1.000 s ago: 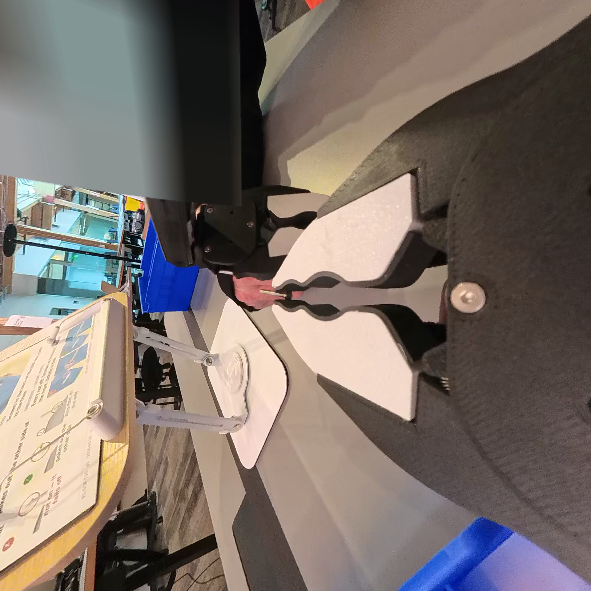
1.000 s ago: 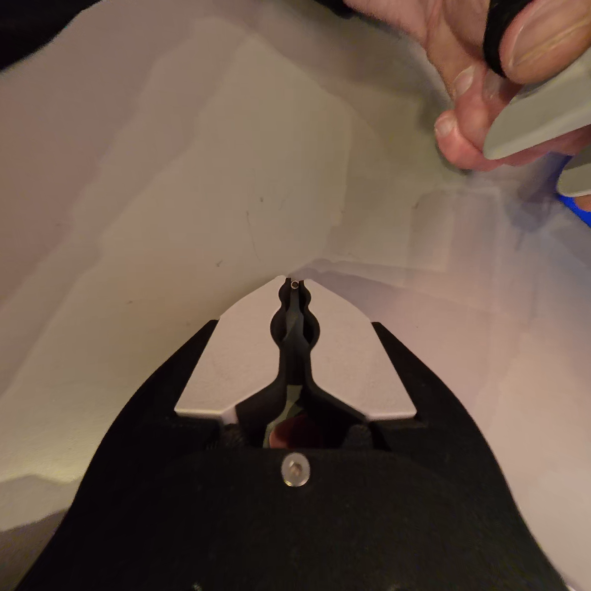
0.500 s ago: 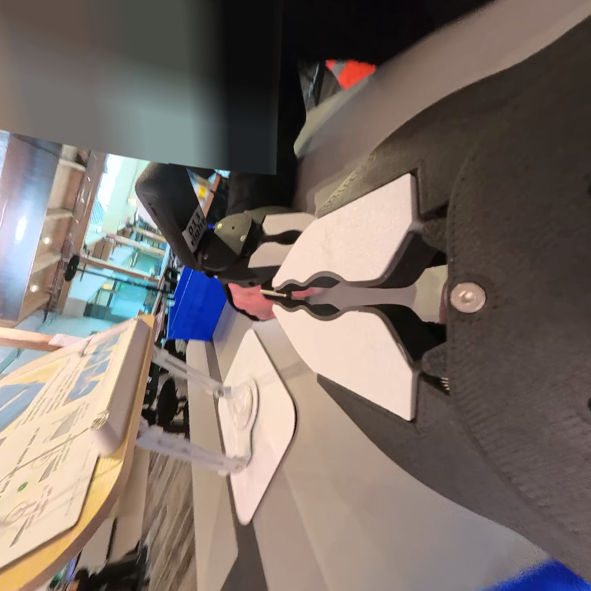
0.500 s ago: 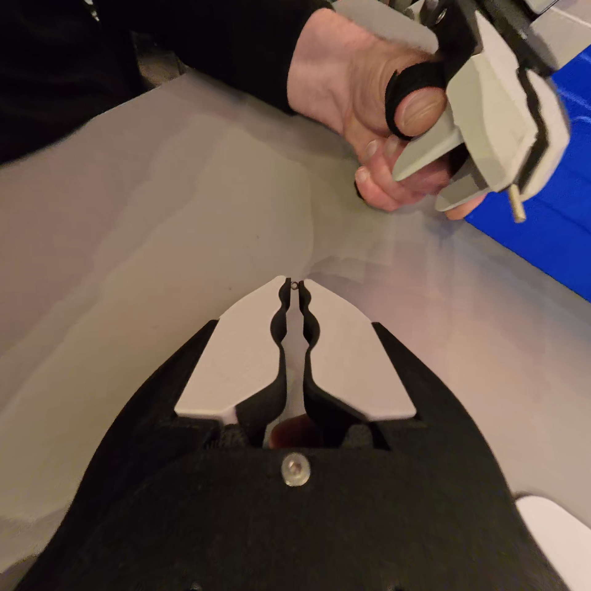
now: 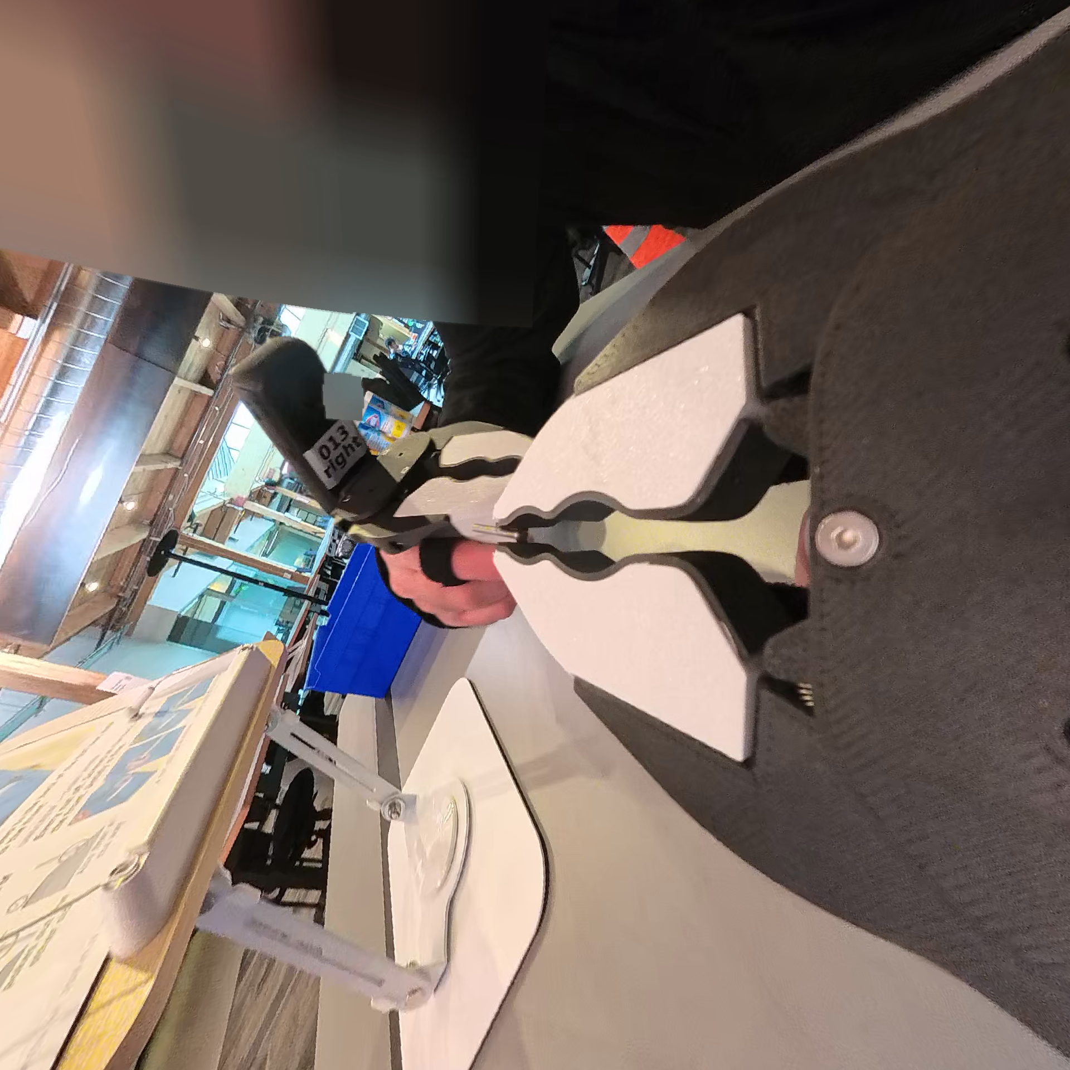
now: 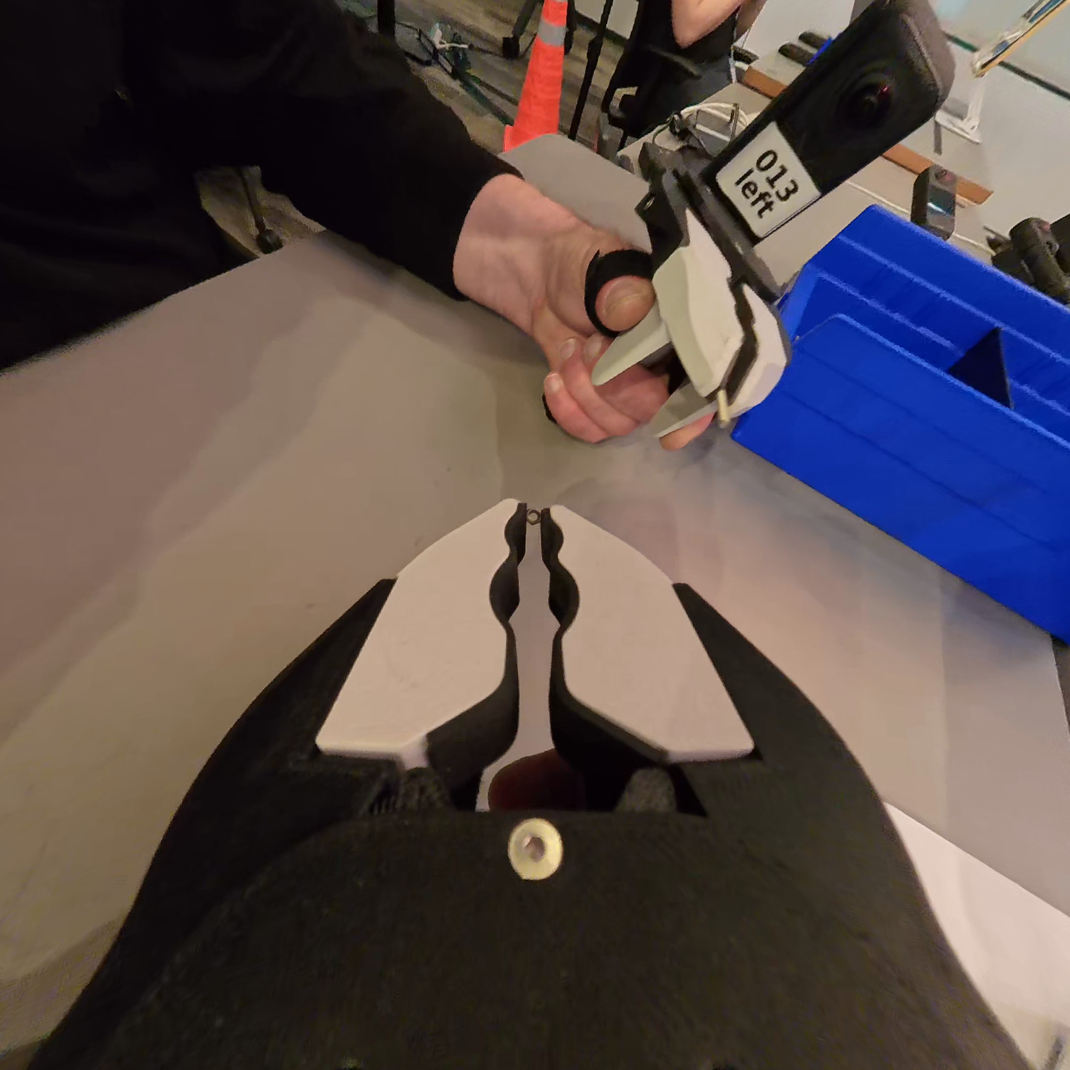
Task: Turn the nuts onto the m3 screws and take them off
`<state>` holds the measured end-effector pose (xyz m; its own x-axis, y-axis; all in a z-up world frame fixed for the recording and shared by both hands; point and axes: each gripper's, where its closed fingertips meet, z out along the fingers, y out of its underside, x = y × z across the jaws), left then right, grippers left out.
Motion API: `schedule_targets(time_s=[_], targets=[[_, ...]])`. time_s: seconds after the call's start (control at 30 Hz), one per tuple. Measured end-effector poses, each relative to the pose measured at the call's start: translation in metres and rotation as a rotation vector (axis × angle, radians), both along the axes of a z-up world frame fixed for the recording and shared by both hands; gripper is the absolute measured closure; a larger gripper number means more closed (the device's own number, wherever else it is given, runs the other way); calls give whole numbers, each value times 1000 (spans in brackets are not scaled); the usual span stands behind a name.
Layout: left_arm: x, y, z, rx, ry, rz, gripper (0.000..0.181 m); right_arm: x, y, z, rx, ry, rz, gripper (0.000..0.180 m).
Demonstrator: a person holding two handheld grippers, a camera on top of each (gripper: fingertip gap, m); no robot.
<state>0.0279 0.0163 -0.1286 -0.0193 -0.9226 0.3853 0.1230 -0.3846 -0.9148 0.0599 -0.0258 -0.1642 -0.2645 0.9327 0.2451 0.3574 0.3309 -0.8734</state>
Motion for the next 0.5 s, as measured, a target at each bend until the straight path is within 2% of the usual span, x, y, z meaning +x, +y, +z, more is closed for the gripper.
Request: schedule_targets(time_s=[0.5], targets=[[16, -16, 14, -134, -173, -135, 177, 6, 5, 54, 45, 176, -39, 175]])
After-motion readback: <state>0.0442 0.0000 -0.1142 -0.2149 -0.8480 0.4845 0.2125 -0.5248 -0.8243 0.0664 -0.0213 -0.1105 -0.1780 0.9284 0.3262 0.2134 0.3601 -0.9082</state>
